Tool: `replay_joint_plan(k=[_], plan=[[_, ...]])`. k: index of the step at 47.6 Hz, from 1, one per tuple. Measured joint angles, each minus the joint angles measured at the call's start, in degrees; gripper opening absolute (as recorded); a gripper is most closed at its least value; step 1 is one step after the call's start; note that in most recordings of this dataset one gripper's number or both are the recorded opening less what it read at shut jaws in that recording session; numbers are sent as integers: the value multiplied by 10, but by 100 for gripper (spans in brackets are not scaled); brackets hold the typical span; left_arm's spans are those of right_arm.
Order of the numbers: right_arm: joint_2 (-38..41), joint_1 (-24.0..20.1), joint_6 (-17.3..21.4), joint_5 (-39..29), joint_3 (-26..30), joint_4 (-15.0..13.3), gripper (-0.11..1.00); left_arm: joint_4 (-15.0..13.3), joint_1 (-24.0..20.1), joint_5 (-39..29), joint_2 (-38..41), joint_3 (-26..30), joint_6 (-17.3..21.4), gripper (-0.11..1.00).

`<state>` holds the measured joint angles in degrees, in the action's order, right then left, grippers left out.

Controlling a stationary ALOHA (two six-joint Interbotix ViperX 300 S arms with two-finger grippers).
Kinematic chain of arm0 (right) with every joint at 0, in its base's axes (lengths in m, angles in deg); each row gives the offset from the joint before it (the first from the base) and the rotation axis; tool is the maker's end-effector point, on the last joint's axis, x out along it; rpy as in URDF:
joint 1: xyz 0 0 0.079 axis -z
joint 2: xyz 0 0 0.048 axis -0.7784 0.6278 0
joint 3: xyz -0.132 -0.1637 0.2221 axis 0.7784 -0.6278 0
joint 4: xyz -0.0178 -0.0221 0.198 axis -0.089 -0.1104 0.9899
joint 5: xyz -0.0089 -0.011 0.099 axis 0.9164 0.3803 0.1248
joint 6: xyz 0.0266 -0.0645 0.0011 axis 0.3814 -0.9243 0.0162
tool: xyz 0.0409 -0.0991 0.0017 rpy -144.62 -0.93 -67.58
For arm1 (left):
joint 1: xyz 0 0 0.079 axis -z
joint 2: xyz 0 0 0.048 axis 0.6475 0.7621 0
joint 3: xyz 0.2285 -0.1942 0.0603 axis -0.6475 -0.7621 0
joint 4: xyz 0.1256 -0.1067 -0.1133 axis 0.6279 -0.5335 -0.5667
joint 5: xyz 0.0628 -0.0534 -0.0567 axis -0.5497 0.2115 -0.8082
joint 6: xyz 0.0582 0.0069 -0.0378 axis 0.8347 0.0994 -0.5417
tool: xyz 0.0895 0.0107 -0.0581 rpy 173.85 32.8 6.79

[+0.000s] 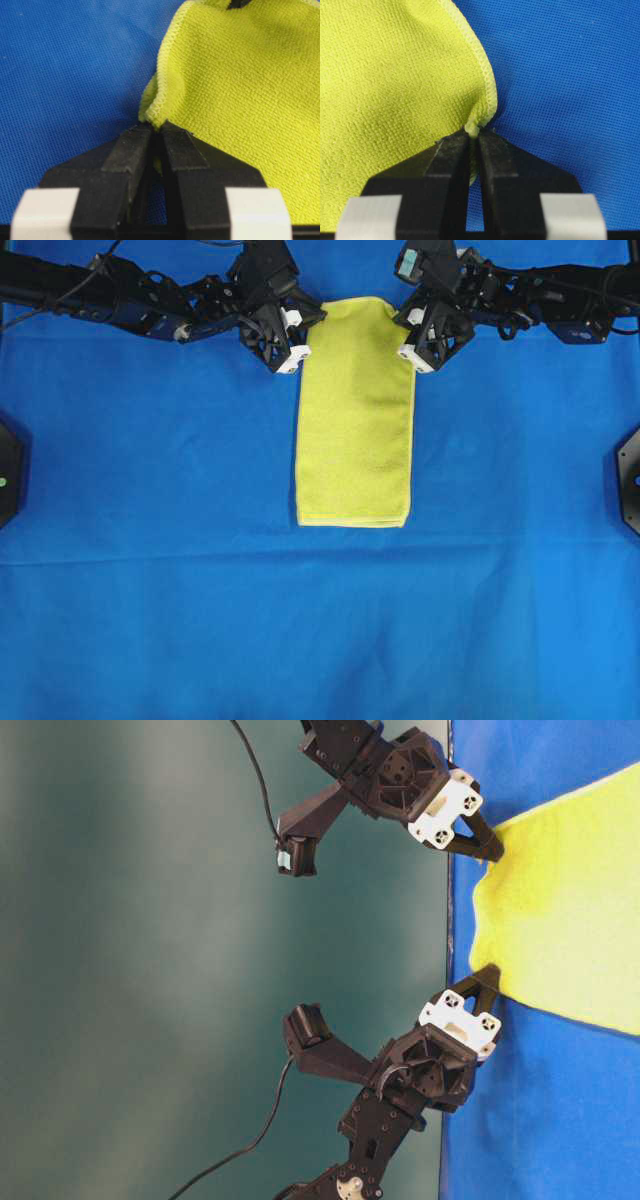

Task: Fold the yellow towel.
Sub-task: 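Grasp the strip's far corners with both grippers, then fold the far half of the strip toward the near end with both grippers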

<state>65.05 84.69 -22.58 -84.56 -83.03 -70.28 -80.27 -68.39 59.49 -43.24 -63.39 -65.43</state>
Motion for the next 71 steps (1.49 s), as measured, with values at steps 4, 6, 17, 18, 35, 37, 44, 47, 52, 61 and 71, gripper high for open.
replay_joint_plan(k=[4, 6, 17, 18, 35, 37, 44, 47, 52, 61, 71], plan=[[0, 0, 2, 0, 0, 0, 5, 0, 1, -4, -4, 1, 2, 3], [-2, 0, 3, 0, 0, 0, 5, 0, 1, -4, -8, 0, 4, 3], [-47, 0, 3, -17, -2, 0, 5, 1, 4, -16, -45, 0, 29, 3], [-52, 0, 3, -19, -3, 0, 5, 0, 4, -17, -48, 0, 29, 3], [-70, -3, 4, -26, -6, 0, 5, 0, 4, -26, -68, -1, 35, 3], [-71, -4, 7, -26, -7, 0, 5, 0, 6, -29, -71, -4, 36, 3], [-91, -25, 10, -30, -21, 4, 5, 0, 22, -38, -96, -17, 36, 3], [-105, -38, 11, -36, -31, 10, 5, 1, 39, -44, -107, -25, 35, 3], [-136, -65, 27, -46, -52, 13, 5, 0, 76, -56, -127, -41, 36, 3], [-186, -146, 75, -50, -99, 15, 5, 1, 154, -75, -151, -78, 23, 3], [-200, -221, 133, -51, -120, 15, 5, 0, 222, -93, -156, -93, 0, 3]])
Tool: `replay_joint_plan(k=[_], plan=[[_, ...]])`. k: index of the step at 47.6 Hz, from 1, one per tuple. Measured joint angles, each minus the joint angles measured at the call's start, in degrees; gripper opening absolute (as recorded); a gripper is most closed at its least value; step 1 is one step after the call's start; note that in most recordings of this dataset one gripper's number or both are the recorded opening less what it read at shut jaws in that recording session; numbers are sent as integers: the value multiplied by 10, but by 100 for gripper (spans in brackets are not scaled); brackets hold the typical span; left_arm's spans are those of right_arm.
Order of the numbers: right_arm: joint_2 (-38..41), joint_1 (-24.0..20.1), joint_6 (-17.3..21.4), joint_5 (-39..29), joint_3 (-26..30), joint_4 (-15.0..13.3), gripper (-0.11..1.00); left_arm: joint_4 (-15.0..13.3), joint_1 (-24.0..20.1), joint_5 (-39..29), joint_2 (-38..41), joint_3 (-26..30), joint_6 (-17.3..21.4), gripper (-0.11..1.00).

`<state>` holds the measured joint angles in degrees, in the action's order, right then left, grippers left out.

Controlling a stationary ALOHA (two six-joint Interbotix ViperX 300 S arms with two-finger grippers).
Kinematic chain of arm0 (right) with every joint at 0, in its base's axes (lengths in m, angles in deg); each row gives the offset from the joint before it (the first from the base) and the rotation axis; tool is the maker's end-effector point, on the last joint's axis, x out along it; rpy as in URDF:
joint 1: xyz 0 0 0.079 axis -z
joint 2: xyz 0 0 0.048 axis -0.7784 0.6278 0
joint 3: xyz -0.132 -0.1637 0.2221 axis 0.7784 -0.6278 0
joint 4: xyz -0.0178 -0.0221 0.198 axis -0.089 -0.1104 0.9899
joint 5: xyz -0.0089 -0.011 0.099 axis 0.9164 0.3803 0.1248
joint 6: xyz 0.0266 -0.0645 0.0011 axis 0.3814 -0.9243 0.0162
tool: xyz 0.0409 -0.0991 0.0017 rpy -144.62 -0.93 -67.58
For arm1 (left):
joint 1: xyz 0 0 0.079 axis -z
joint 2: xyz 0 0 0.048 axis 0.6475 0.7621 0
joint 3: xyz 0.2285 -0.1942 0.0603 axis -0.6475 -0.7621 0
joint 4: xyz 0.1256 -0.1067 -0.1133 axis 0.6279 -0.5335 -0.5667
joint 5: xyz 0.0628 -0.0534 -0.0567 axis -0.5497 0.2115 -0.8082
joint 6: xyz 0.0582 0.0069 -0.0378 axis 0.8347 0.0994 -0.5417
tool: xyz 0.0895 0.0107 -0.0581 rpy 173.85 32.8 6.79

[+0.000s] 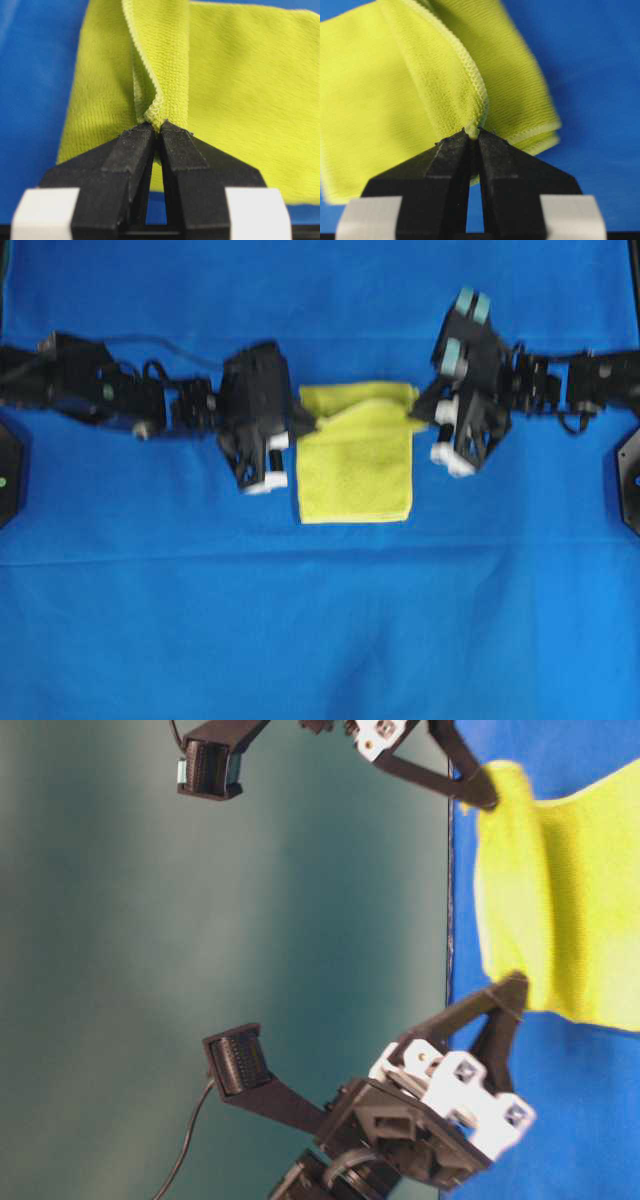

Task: Fold the yellow towel.
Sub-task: 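Fold the far half of the strip toward the near end with both grippers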

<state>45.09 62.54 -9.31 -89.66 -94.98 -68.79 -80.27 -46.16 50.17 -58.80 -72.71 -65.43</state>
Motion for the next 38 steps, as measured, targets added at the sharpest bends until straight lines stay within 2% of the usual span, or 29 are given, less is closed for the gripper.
replay_joint_plan(k=[8, 12, 38], plan=[[3, -44, 22, 1, -1, 1, 5, 0, 50, -36, 0, -1, -17, 3], [10, -56, 31, 1, 0, 1, 5, 0, 60, -47, 1, -1, -18, 3], [51, -71, 33, 20, 18, 1, 5, 0, 66, -45, 0, 0, -9, 5]])
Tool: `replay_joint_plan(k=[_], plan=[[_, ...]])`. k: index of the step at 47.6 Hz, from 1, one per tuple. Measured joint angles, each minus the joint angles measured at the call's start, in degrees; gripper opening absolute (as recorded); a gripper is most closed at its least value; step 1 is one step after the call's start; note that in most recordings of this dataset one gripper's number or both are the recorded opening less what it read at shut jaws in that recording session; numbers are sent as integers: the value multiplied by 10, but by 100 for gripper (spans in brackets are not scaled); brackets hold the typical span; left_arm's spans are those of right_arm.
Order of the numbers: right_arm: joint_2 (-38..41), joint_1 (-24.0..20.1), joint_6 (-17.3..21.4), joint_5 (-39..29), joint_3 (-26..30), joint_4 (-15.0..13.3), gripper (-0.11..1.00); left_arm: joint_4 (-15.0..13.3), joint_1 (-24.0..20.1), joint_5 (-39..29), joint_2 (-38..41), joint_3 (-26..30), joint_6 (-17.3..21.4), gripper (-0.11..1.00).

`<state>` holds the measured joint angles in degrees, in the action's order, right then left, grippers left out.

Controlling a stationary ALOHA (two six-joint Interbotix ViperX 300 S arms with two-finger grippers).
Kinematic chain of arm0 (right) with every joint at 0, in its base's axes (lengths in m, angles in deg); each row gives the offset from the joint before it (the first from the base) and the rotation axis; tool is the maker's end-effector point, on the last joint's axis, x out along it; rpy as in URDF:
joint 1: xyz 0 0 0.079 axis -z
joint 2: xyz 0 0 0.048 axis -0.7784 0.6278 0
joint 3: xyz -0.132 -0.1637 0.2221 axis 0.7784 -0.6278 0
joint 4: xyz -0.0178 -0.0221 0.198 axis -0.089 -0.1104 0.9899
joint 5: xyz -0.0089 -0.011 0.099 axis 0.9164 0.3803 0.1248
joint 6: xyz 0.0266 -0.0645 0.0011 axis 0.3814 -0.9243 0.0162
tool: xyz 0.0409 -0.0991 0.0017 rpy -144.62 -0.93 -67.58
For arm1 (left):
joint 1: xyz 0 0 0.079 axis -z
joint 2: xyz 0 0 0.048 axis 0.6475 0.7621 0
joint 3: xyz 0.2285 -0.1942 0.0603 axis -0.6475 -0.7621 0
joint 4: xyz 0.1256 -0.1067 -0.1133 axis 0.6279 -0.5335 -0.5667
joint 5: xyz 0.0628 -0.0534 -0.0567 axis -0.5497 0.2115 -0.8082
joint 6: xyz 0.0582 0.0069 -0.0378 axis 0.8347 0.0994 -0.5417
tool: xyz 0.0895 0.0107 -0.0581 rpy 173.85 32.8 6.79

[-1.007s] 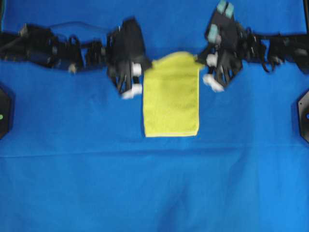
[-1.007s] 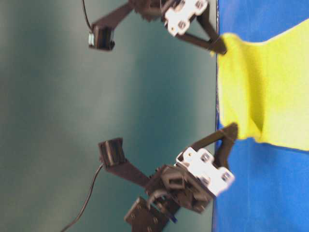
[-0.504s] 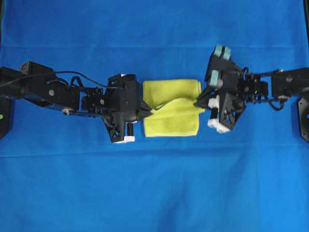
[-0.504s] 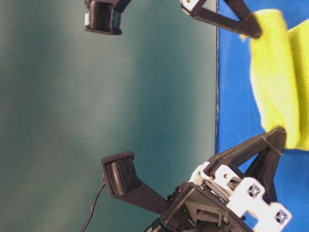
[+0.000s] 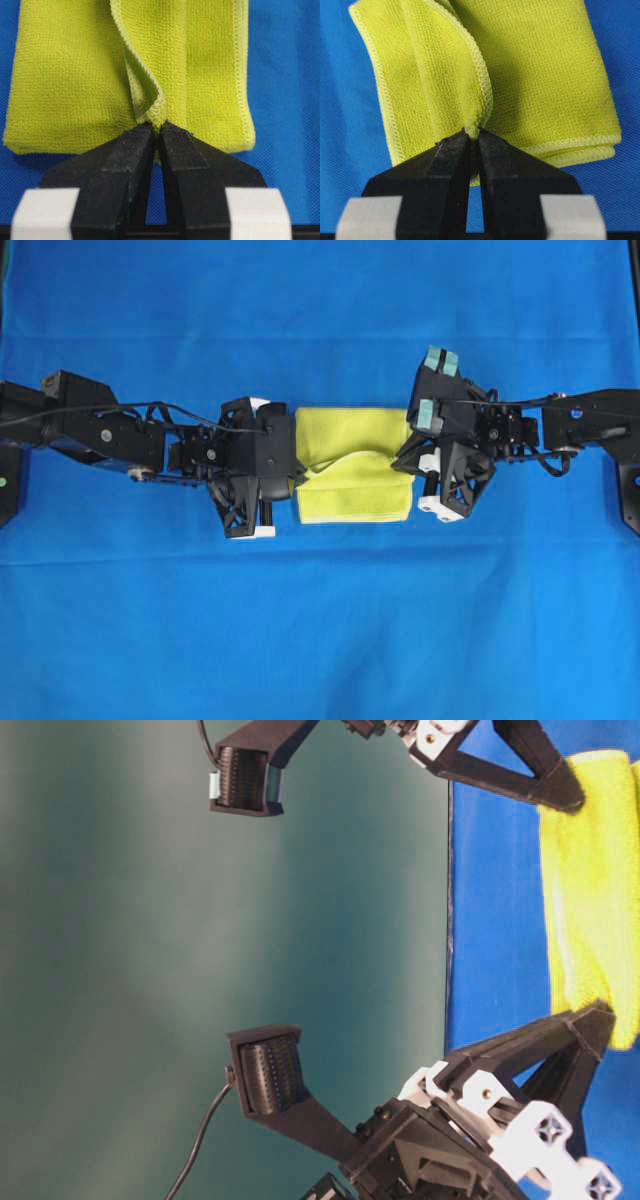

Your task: Fold the yellow towel.

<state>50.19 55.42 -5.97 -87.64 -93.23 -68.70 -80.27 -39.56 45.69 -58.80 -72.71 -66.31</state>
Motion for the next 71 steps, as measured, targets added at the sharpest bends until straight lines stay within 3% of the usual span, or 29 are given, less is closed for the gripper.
replay_joint_plan(k=[5, 11, 15, 23, 36, 43, 61, 71], plan=[[4, -4, 0, 0, 4, 0, 8, 1, 0, 4, 1, 0, -2, 24], [5, -15, 1, 0, 8, 0, 45, 1, 4, 11, 1, 0, 2, 54], [5, -25, 0, -1, 10, 0, 63, 1, 6, 11, 1, 0, -2, 63], [-10, -43, 1, -12, 12, 0, 57, 1, 14, 11, -5, -1, 2, 61], [-104, -66, -4, -48, 13, -4, 58, 1, 27, -15, -103, -33, 3, 61], [-185, -65, -6, -71, 8, -39, 58, 1, 27, -23, -184, -60, 5, 61], [-420, -16, -6, -78, -74, -111, 58, 1, 27, -17, -409, -171, 46, 61], [-525, 19, -6, -78, -150, -118, 58, 0, 26, -13, -533, -243, 47, 61]])
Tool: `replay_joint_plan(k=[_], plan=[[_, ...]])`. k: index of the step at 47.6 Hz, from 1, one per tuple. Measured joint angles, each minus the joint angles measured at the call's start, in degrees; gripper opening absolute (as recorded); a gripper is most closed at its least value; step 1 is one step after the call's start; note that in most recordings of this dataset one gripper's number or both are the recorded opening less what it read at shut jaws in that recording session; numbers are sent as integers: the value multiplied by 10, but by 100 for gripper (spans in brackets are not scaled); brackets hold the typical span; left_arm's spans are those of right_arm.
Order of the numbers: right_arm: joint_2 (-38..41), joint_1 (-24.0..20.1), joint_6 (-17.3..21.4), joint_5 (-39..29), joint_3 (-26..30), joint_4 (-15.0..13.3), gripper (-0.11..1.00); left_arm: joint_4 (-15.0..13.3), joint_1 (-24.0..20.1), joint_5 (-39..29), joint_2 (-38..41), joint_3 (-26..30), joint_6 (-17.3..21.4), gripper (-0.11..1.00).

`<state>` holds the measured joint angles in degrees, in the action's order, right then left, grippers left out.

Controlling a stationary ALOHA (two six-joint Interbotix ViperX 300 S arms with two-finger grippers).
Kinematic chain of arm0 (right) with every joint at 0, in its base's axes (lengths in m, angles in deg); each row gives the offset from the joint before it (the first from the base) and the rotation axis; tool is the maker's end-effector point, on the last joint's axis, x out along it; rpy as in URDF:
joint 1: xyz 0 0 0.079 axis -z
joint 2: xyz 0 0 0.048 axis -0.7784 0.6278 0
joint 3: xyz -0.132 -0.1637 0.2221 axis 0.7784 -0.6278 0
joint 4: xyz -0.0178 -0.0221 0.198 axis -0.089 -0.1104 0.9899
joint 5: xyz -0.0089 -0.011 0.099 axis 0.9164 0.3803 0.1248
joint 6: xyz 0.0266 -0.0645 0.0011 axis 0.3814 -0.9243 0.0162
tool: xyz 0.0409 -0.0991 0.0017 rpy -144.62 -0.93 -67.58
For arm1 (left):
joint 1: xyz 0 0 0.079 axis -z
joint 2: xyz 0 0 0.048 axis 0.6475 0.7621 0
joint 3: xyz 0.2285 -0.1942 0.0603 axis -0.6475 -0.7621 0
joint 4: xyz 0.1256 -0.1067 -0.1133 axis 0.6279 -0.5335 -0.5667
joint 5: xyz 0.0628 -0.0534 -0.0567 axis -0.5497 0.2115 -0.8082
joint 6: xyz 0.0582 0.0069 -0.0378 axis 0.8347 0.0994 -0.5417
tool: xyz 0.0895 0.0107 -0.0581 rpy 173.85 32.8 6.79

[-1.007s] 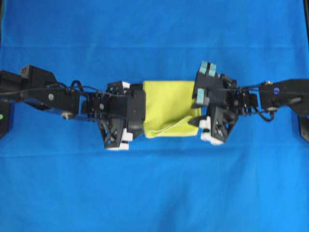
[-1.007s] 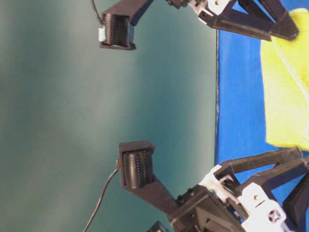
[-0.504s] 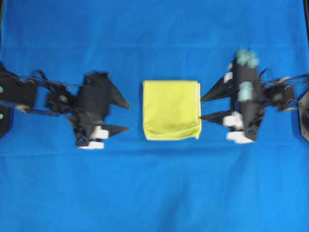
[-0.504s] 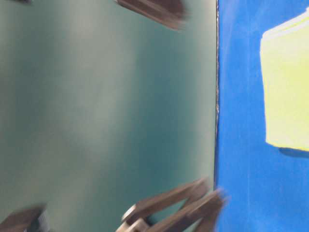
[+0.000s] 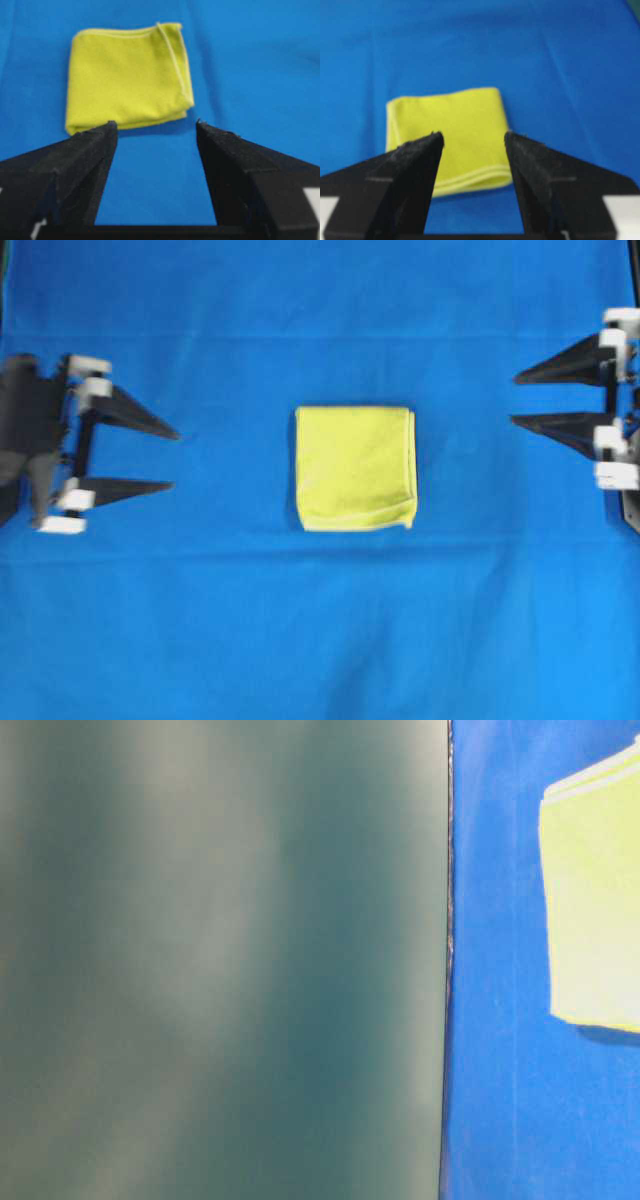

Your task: Fold the yellow towel.

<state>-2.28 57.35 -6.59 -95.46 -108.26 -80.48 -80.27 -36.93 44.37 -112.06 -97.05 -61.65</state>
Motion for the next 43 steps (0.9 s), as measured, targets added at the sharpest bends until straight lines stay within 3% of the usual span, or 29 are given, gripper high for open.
replay_joint_plan(k=[11, 20, 43], plan=[[-70, 36, 6, 55, -104, 4, 58, 0, -15, 19, -126, -101, -14, 61], [-81, 67, 8, 106, -141, 15, 58, -1, -28, 29, -203, -164, -37, 61], [-81, 73, 7, 113, -142, 16, 57, -1, -33, 28, -221, -173, -43, 61]])
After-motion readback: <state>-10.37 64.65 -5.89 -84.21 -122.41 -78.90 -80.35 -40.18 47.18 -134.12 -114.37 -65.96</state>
